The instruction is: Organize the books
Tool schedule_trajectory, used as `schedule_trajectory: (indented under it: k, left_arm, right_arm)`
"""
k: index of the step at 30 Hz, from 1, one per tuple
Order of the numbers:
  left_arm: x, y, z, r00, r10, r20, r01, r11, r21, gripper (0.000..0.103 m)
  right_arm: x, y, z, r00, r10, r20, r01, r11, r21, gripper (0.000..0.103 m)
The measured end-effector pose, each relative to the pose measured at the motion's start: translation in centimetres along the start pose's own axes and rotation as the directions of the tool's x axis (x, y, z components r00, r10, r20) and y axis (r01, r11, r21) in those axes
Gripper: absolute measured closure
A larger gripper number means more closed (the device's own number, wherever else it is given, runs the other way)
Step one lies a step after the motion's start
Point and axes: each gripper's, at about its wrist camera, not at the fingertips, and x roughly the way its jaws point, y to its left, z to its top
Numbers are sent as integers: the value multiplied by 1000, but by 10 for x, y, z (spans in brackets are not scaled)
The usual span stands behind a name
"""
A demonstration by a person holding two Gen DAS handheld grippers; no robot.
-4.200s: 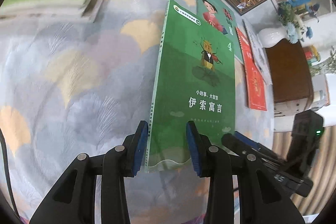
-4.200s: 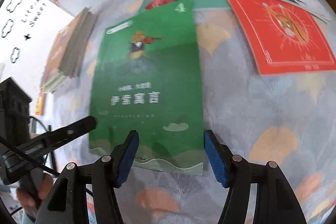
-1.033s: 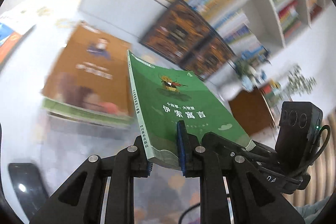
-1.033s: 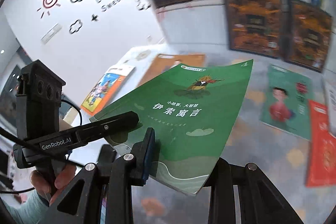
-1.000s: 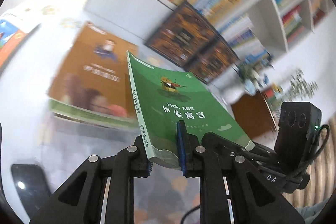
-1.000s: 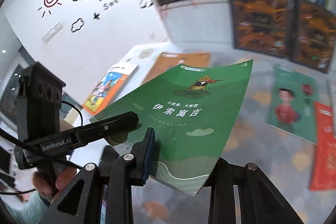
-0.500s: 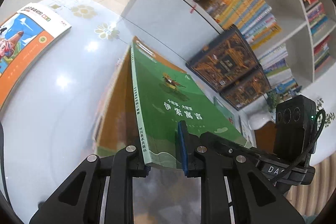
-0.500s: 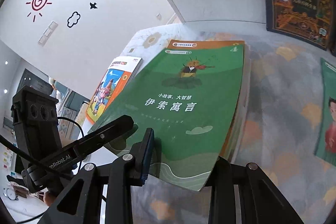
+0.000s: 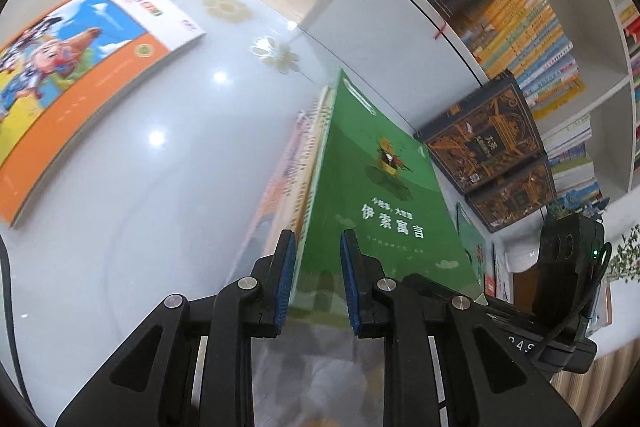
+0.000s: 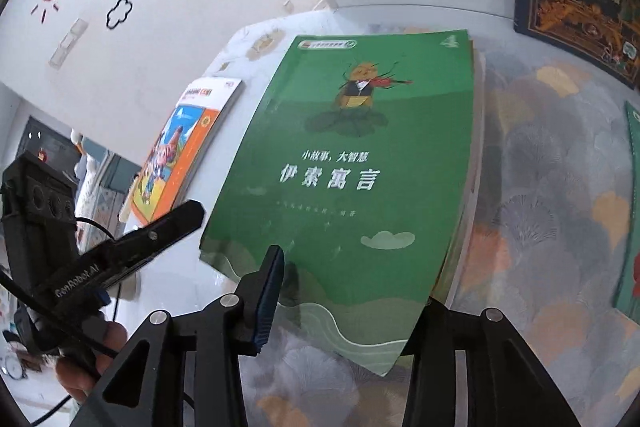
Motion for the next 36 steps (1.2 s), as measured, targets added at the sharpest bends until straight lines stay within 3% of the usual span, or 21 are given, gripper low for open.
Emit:
schedule_trajectory:
  k: [6, 12, 15, 20, 26, 30, 33, 36]
  left_arm:
    - [-14, -15, -12, 1000, 21, 0, -21, 998, 63, 81]
    - [-15, -48, -30, 999, 4, -42, 3, 987, 162, 81]
    - [-13, -74, -45, 996, -32, -81, 50, 970, 236, 81]
    - [8, -119, -80, 984, -23, -176, 86, 929, 359, 78]
    - [44, -178, -123, 944, -60, -324, 200, 885, 419, 75]
    - [63, -225, -154, 907, -62, -418, 274, 839, 470, 71]
    - [77, -256, -175, 883, -78, -463, 322, 818, 476, 59]
    - [94, -284, -192, 867, -72, -493, 344, 802, 488, 59]
  right_arm:
    - [-3, 2, -10, 1000, 16, -16, -16, 1000, -7, 60]
    - [-17, -2, -38, 999, 32, -33, -32, 999, 11, 56]
    - [-28, -12, -71, 999, 25, -48, -23, 999, 32, 52]
    - [-53, -50, -135, 998, 24, -62, -14, 986, 165, 52]
    - [-104, -111, -206, 1000, -25, -17, 29, 936, 351, 51]
    - [-145, -160, -242, 998, -47, 48, 16, 864, 503, 51]
    - [-173, -195, -260, 991, -73, 113, -8, 807, 590, 51]
    - [-202, -231, -276, 979, -138, 149, 7, 756, 655, 50]
